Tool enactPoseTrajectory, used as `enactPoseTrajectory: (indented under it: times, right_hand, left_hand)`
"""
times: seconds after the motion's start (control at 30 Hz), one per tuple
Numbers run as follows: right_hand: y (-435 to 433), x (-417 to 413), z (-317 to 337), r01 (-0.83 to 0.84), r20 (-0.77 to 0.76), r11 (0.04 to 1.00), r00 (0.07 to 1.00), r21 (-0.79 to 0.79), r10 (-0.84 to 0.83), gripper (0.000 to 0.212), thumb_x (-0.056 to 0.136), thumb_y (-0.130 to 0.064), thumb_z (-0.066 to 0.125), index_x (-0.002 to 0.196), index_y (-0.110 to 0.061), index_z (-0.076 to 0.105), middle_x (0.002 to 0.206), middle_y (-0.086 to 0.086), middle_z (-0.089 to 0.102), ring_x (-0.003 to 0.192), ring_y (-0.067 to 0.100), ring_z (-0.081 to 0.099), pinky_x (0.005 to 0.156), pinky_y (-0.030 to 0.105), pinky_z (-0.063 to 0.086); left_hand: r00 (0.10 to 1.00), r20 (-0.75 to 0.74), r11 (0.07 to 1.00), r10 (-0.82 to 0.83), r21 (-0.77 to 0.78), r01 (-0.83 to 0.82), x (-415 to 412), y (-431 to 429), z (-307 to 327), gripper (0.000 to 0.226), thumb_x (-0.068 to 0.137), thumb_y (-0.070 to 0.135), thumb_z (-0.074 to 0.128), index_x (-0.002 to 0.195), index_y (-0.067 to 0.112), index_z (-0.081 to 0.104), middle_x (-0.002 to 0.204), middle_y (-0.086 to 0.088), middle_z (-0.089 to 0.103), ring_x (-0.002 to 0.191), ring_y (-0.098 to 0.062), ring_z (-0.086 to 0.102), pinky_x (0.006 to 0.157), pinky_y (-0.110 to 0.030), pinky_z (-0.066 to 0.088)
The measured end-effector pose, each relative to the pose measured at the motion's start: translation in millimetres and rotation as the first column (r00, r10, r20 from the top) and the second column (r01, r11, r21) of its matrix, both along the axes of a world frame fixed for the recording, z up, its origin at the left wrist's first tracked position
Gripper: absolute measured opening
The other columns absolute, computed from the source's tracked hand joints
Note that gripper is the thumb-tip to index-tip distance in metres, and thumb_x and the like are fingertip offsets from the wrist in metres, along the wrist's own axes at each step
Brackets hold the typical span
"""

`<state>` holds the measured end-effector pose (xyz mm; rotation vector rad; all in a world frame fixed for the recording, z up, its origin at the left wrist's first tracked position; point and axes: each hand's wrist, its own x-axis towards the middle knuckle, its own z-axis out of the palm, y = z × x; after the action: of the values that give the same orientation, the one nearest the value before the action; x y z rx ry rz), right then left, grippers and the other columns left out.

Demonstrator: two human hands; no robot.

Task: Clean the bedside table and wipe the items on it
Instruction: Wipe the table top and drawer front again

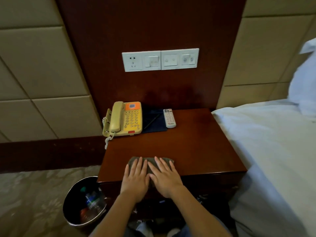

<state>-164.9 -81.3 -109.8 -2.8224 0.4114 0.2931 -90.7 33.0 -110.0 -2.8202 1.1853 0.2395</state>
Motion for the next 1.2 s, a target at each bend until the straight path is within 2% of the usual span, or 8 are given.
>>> enactPoseTrajectory:
  times: [0.1, 0.27, 0.33, 0.4, 0.47, 0.67, 0.97, 1.2]
  right_hand:
    - [-47.3, -31.9, -2.0, 0.072, 0.013, 0.997, 0.997, -0.029, -0.071, 0.1, 0.06, -0.063, -0.034, 0.151, -0.033, -0.006, 0.16, -0.003, -0.017, 0.147, 0.013, -0.014, 0.115, 0.04, -0.012]
    - [-120.3, -82.2, -5.8, 0.213, 0.017, 0.976, 0.977, -0.054, -0.213, 0.128, 0.038, -0.071, -0.049, 0.152, -0.034, -0.003, 0.16, -0.005, -0.014, 0.147, 0.012, -0.011, 0.116, 0.039, -0.008]
    - [-141.0, -98.4, -5.6, 0.264, 0.016, 0.963, 0.965, -0.052, -0.263, 0.114, 0.052, -0.073, -0.042, 0.152, -0.034, -0.003, 0.16, -0.006, -0.014, 0.147, 0.012, -0.011, 0.117, 0.038, -0.008]
    - [-158.1, -113.5, -4.6, 0.308, 0.033, 0.949, 0.951, -0.061, -0.307, 0.07, 0.089, -0.06, -0.015, 0.152, -0.032, -0.002, 0.16, -0.005, -0.013, 0.147, 0.012, -0.01, 0.117, 0.038, -0.007]
    - [-173.9, -127.9, -5.0, 0.358, 0.035, 0.931, 0.934, -0.067, -0.356, 0.055, 0.099, -0.047, 0.001, 0.153, -0.032, -0.001, 0.161, -0.004, -0.01, 0.147, 0.012, -0.008, 0.118, 0.038, -0.005]
    - [-207.9, -150.4, -12.7, 0.44, 0.004, 0.89, 0.897, -0.121, -0.443, 0.055, 0.101, -0.045, 0.008, 0.152, -0.031, -0.004, 0.16, -0.003, -0.012, 0.148, 0.014, 0.002, 0.117, 0.046, -0.002]
    - [-205.1, -117.8, -4.0, 0.526, -0.059, 0.824, 0.835, -0.209, -0.548, 0.054, 0.102, -0.044, 0.009, 0.153, -0.031, -0.005, 0.161, 0.001, -0.01, 0.148, 0.016, -0.007, 0.113, 0.057, -0.01]
    - [-133.9, -30.2, 2.5, 0.379, -0.049, 0.912, 0.919, -0.158, -0.391, 0.054, 0.102, -0.042, 0.01, 0.152, -0.031, -0.005, 0.16, 0.003, -0.013, 0.147, 0.019, -0.011, 0.113, 0.059, -0.01]
  left_hand:
    - [0.997, -0.04, 0.998, -0.07, -0.004, 0.07, -23.4, -54.6, 1.7, 0.057, 0.103, 0.039, 0.011, 0.152, 0.019, -0.01, 0.159, -0.003, -0.018, 0.146, -0.019, -0.016, 0.117, -0.043, -0.006]
    - [0.98, -0.052, 0.981, -0.19, 0.03, 0.192, -63.4, -139.7, -0.6, 0.057, 0.103, 0.039, 0.009, 0.151, 0.019, -0.012, 0.158, -0.002, -0.02, 0.145, -0.019, -0.019, 0.118, -0.044, -0.008]
    - [0.972, -0.069, 0.973, -0.224, 0.041, 0.228, -75.5, -166.9, -0.1, 0.057, 0.102, 0.041, 0.009, 0.151, 0.019, -0.012, 0.158, -0.001, -0.02, 0.145, -0.019, -0.019, 0.117, -0.044, -0.009]
    - [0.959, -0.07, 0.96, -0.273, 0.039, 0.276, -85.5, -190.5, -0.4, 0.057, 0.102, 0.041, 0.009, 0.151, 0.02, -0.011, 0.158, -0.001, -0.019, 0.145, -0.019, -0.019, 0.116, -0.044, -0.01]
    - [0.949, -0.065, 0.95, -0.31, 0.025, 0.312, -96.5, -211.0, -0.3, 0.057, 0.102, 0.041, 0.009, 0.151, 0.02, -0.01, 0.159, -0.001, -0.019, 0.145, -0.018, -0.019, 0.116, -0.043, -0.011]
    - [0.929, -0.075, 0.932, -0.362, 0.009, 0.363, -117.4, -254.0, 0.3, 0.056, 0.102, 0.039, 0.009, 0.151, 0.02, -0.01, 0.158, -0.001, -0.02, 0.145, -0.018, -0.02, 0.115, -0.043, -0.013]
    - [0.9, -0.108, 0.906, -0.422, -0.013, 0.423, -88.9, -257.2, 1.6, 0.055, 0.103, 0.037, 0.011, 0.152, 0.021, -0.009, 0.159, 0.002, -0.019, 0.145, -0.014, -0.019, 0.118, -0.042, -0.009]
    - [0.96, -0.087, 0.964, -0.265, -0.006, 0.266, -8.0, -174.7, 0.6, 0.055, 0.103, 0.038, 0.011, 0.152, 0.022, -0.008, 0.159, 0.003, -0.018, 0.145, -0.013, -0.018, 0.119, -0.042, -0.007]
